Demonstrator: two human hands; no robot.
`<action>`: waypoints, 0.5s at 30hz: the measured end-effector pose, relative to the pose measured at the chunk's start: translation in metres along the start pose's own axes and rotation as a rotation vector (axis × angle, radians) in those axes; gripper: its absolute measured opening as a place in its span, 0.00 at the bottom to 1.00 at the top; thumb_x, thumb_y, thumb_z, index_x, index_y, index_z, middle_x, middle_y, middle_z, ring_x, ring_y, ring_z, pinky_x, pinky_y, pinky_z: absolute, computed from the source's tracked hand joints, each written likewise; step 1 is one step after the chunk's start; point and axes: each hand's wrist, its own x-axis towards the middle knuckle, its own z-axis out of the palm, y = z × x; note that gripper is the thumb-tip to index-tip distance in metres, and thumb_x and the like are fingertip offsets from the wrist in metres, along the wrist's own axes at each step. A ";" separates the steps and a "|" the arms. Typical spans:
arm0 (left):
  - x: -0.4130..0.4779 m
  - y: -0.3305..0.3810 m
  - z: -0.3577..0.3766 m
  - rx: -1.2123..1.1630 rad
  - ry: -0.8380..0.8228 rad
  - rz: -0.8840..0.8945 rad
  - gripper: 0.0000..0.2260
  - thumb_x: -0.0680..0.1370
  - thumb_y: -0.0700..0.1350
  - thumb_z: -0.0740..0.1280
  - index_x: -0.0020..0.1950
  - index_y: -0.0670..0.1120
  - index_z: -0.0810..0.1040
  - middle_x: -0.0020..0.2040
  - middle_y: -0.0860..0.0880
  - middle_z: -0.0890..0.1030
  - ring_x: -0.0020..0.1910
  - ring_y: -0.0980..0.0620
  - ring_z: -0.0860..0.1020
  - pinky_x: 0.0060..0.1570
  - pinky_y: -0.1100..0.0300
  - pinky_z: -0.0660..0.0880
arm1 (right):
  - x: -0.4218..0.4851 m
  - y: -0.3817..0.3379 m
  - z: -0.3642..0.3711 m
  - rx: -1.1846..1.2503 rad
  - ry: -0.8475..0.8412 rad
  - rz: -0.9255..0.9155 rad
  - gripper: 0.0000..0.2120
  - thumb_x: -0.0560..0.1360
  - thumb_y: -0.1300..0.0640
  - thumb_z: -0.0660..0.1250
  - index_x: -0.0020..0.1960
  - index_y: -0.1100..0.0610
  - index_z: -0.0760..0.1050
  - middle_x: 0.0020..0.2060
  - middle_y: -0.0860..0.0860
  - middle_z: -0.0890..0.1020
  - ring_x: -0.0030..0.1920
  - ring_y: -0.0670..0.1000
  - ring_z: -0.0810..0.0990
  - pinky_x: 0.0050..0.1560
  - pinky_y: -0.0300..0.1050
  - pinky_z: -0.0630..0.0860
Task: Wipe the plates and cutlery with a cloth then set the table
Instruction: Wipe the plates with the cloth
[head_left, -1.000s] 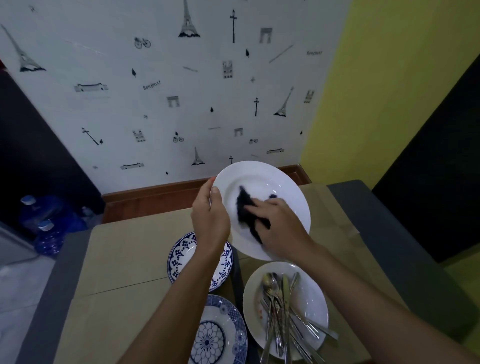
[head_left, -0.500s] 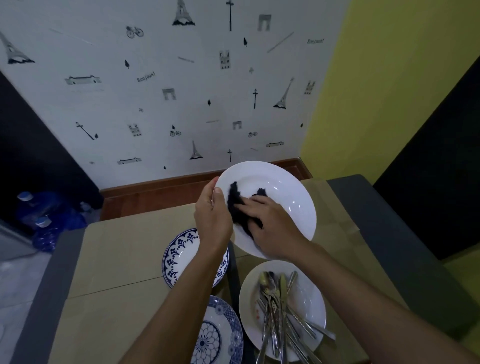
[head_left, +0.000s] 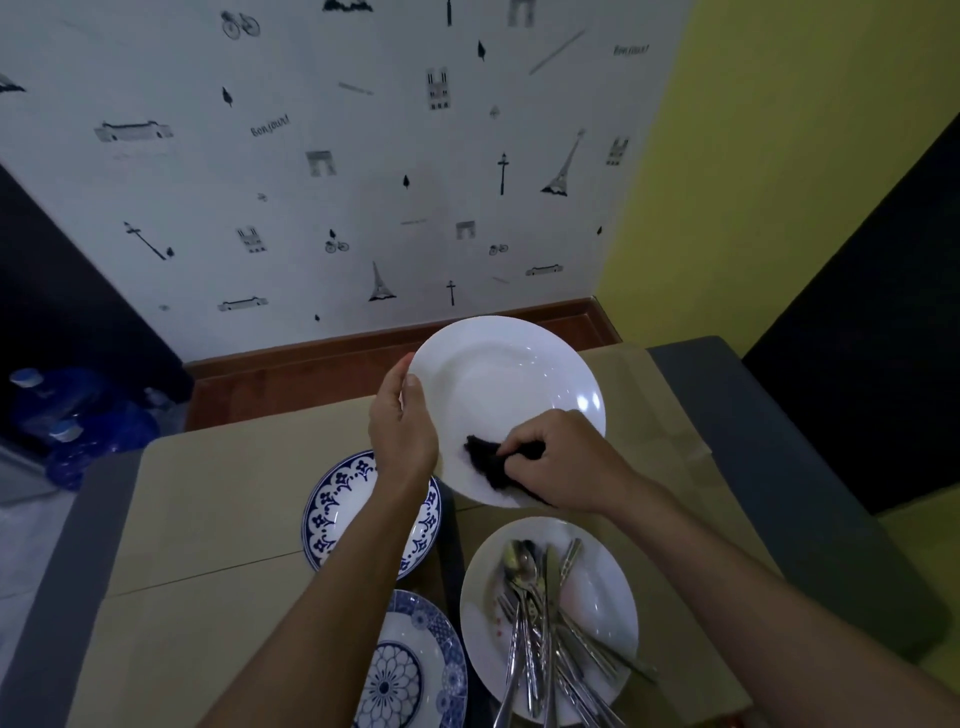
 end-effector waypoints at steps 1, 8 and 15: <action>0.002 -0.004 0.002 0.008 -0.022 -0.018 0.15 0.85 0.47 0.56 0.70 0.53 0.75 0.62 0.56 0.77 0.62 0.53 0.75 0.62 0.53 0.75 | 0.002 0.005 -0.003 -0.001 0.040 0.026 0.10 0.73 0.57 0.69 0.48 0.50 0.88 0.40 0.44 0.87 0.40 0.47 0.84 0.46 0.51 0.83; 0.014 -0.046 0.013 0.037 -0.127 -0.186 0.17 0.86 0.46 0.53 0.74 0.55 0.71 0.68 0.54 0.74 0.66 0.50 0.73 0.67 0.49 0.72 | 0.014 0.027 -0.017 0.284 0.313 0.235 0.14 0.78 0.62 0.67 0.44 0.45 0.85 0.38 0.42 0.86 0.40 0.46 0.83 0.38 0.40 0.76; 0.017 -0.082 0.027 -0.023 -0.165 -0.442 0.20 0.86 0.41 0.52 0.76 0.53 0.66 0.64 0.47 0.75 0.58 0.44 0.76 0.57 0.41 0.79 | 0.018 0.044 -0.018 0.390 0.307 0.343 0.18 0.77 0.62 0.66 0.39 0.40 0.84 0.34 0.44 0.86 0.32 0.43 0.80 0.37 0.41 0.74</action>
